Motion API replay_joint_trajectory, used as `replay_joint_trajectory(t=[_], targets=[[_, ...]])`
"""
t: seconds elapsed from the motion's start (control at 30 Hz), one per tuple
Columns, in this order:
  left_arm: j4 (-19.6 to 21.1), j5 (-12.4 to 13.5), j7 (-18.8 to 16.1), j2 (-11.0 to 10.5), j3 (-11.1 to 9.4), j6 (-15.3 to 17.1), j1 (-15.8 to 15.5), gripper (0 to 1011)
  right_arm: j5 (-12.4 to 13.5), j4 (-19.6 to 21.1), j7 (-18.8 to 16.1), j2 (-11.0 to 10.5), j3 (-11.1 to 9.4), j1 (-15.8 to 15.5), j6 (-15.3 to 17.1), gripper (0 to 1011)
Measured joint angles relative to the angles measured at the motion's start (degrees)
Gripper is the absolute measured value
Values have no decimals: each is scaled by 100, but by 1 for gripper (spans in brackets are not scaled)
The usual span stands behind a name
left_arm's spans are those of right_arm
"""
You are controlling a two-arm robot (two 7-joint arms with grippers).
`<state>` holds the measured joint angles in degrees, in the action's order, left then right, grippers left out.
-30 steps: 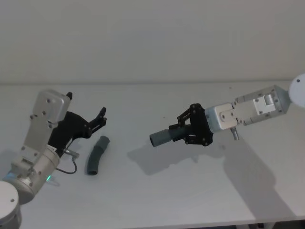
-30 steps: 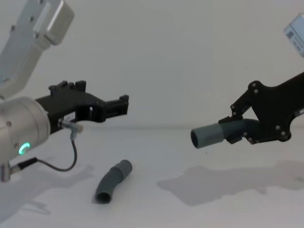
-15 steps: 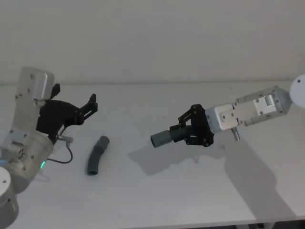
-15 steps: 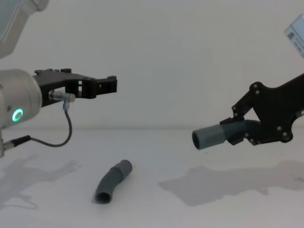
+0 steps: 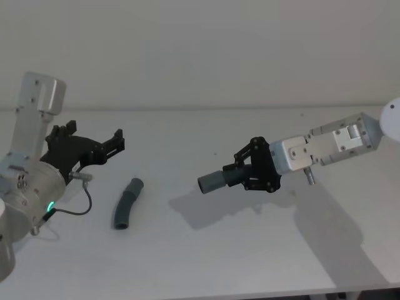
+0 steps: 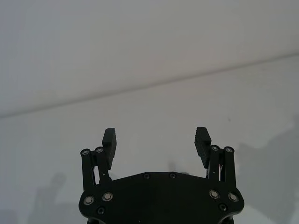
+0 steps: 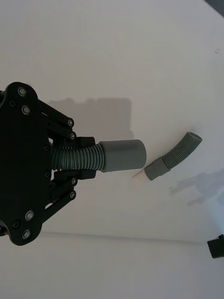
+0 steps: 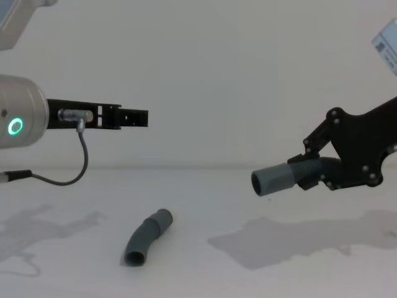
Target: Use both hands to pick up one end of the pipe from the table, align the ends, and insert them.
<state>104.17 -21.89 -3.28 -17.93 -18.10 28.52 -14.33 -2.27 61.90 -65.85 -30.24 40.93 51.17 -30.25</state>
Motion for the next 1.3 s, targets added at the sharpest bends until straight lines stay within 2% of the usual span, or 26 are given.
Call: replay_joint_trajectory(t=[0.23,0.27,0.3,0.5,0.7,0.97,1.17,1.3], targets=[[3,-252,305,-107,-26,815,-254,1002,0,3,0,-3,-1,0,5,236],[3,-252,305,-107,-26,815,-254,1001,0,3,0,-3,0,0,6,236],[-12,-295,393,-145,-54,984,-319,1001,0,3,0,-3,-1,0,7,236],[-86,-408,710,-291,-209,1501,-560,1001,0,3,0,-4,-1,0,7,236],[-152,-456,915,-368,-361,1872,-677,1001,0,3,1,-4,-1,0,7,235],[-246,-449,983,-343,-485,2061,-703,1001,0,3,1,-3,-1,0,6,235],[-346,-396,971,-273,-530,2032,-700,1002,0,3,1,-3,-1,0,6,235],[-488,-318,969,-207,-595,1884,-732,1001,0,3,1,-3,-1,0,6,235]])
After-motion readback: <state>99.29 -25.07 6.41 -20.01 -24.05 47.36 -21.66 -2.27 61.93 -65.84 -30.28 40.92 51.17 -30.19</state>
